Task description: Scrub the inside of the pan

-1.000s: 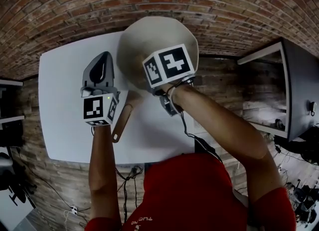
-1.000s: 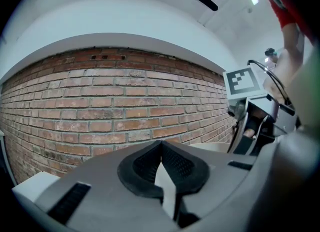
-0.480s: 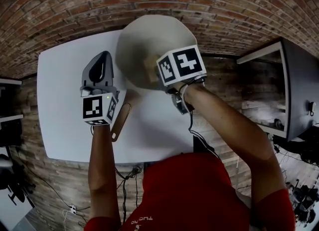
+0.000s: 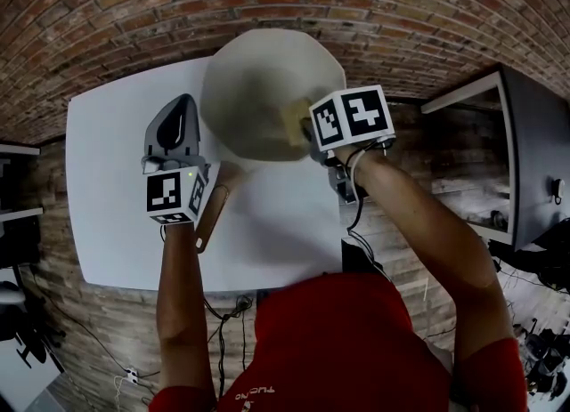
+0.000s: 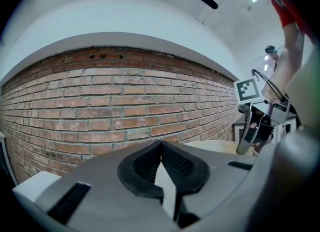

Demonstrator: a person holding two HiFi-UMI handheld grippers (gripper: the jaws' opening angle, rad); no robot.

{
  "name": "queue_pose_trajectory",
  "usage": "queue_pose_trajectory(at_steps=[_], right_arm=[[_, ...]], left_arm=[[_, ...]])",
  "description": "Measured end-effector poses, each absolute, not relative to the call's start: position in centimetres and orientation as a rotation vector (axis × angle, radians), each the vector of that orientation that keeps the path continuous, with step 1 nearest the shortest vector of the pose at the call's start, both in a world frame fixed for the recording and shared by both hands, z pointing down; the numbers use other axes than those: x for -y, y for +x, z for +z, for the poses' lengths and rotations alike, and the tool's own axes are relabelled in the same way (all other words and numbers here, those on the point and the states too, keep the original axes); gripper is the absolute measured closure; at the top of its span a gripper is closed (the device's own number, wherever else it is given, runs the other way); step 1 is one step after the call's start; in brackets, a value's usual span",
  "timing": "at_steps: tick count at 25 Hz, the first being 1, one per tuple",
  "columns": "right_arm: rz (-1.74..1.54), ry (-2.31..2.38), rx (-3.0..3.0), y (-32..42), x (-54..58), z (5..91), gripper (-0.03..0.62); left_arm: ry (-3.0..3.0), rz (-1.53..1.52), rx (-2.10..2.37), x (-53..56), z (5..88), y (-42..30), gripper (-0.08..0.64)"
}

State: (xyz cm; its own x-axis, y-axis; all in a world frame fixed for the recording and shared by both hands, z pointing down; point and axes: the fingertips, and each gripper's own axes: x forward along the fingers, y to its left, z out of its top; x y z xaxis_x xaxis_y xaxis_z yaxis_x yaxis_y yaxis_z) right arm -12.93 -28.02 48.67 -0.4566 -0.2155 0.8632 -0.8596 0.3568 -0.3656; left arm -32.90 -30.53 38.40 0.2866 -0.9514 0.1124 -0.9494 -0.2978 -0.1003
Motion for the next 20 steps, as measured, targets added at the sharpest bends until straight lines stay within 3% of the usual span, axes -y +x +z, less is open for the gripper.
queue_pose_trajectory(at_steps=[9, 20], right_arm=[[0.957, 0.947, 2.216, -15.0, 28.6, 45.0, 0.541], [0.314, 0.977, 2.766, -15.8, 27.5, 35.4, 0.541]], left_arm=[[-2.485, -0.226, -1.85, 29.6, 36.8, -31.9, 0.546], [-2.547, -0.084, -1.738, 27.1, 31.8, -27.0, 0.546]])
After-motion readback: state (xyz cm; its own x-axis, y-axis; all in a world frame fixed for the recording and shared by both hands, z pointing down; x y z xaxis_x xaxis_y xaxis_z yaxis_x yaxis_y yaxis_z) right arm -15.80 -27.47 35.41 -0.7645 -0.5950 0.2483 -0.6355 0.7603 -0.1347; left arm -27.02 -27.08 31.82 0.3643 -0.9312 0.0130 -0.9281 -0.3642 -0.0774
